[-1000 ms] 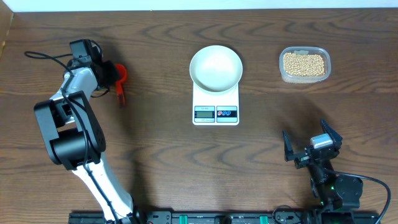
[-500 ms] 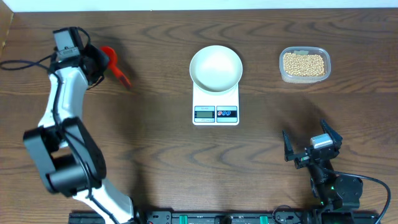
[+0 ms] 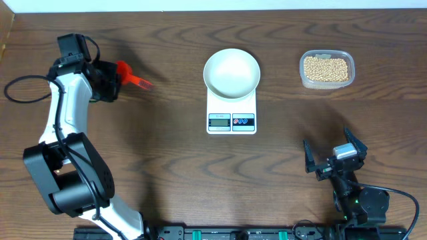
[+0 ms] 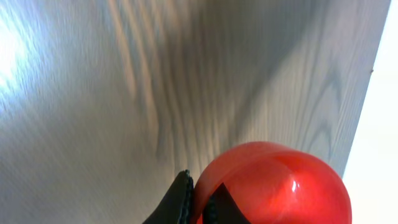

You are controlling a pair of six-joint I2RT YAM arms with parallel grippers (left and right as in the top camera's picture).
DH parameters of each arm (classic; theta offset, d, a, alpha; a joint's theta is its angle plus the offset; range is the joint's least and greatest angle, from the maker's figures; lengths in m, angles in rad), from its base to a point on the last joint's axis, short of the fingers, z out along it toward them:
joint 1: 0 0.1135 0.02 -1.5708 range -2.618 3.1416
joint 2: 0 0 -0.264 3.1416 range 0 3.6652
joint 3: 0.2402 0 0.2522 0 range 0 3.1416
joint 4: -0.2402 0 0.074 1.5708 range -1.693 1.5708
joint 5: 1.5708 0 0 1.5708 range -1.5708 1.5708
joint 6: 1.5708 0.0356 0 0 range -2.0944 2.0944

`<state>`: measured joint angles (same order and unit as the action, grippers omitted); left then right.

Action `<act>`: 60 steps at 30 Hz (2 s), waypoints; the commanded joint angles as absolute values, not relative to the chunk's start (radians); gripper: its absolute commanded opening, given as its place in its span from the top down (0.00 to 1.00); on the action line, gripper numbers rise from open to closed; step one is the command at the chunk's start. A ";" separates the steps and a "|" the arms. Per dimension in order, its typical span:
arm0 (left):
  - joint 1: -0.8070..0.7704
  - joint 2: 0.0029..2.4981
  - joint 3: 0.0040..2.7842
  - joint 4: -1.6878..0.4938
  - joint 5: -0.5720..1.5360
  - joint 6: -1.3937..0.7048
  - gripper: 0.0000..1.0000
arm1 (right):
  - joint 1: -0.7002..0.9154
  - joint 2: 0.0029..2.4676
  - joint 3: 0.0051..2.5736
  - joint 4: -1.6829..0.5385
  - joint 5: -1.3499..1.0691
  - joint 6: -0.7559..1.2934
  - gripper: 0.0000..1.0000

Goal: Scoop item into bowl and weigh 50g on scale
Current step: 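Carry the red scoop with the left gripper toward the bowl, then reach the right gripper toward the scoop handle above the bowl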

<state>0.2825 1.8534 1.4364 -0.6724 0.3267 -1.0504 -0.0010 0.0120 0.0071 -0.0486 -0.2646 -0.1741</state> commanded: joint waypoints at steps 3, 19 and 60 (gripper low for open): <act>0.249 1.844 1.436 -0.760 0.430 -1.089 0.93 | 0.006 0.006 0.006 -0.054 -0.260 -0.181 0.01; 0.020 1.691 1.436 -0.797 0.202 -1.081 0.93 | 0.006 0.006 0.006 -0.054 -0.260 -0.181 0.01; -0.320 1.608 1.436 -0.690 0.058 -1.288 0.93 | 0.005 0.503 0.478 0.014 -0.698 -0.105 0.01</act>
<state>-0.3183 1.6039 1.4364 -0.6910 0.0750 -1.2835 -0.0010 0.3828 0.3737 0.0395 -0.6071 -0.0986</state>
